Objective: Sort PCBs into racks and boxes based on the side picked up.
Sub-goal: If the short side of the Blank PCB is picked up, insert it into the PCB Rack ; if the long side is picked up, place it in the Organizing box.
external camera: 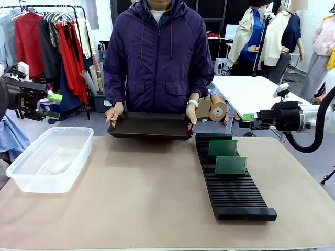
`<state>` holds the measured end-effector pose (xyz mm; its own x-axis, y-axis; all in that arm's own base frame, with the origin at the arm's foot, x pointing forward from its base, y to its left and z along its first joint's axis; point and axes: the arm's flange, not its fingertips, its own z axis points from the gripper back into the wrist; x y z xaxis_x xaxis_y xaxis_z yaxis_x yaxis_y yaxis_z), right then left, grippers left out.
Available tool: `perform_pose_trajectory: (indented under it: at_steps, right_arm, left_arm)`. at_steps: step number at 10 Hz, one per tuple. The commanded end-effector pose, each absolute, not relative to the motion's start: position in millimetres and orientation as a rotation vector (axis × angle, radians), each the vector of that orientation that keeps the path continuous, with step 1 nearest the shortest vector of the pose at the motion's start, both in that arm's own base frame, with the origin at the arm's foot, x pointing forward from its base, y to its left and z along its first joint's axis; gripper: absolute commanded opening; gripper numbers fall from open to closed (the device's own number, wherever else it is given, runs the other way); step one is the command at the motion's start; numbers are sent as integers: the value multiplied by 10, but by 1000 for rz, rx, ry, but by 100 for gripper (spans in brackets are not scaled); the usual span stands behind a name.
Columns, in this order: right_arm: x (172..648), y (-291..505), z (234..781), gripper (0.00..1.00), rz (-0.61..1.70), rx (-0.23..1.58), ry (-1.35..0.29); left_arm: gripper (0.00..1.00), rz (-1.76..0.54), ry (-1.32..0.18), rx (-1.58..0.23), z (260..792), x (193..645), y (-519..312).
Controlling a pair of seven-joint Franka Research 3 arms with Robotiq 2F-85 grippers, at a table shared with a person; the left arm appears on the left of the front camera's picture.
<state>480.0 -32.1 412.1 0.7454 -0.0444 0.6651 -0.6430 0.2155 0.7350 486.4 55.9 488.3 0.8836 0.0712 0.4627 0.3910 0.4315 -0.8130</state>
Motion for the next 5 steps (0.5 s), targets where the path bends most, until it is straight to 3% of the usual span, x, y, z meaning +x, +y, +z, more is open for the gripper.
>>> perform_pose_trajectory:
  at_steps: [1, 5]
  right_arm:
    - [4688, -240, 4267, 100, 344, 1357, -561]
    - [4596, -275, 4330, 100, 218, 1413, -309]
  left_arm:
    - [100, -211, -473, -1120, 4897, 4858, 555]
    - [100, -211, -473, -1120, 4897, 4858, 555]
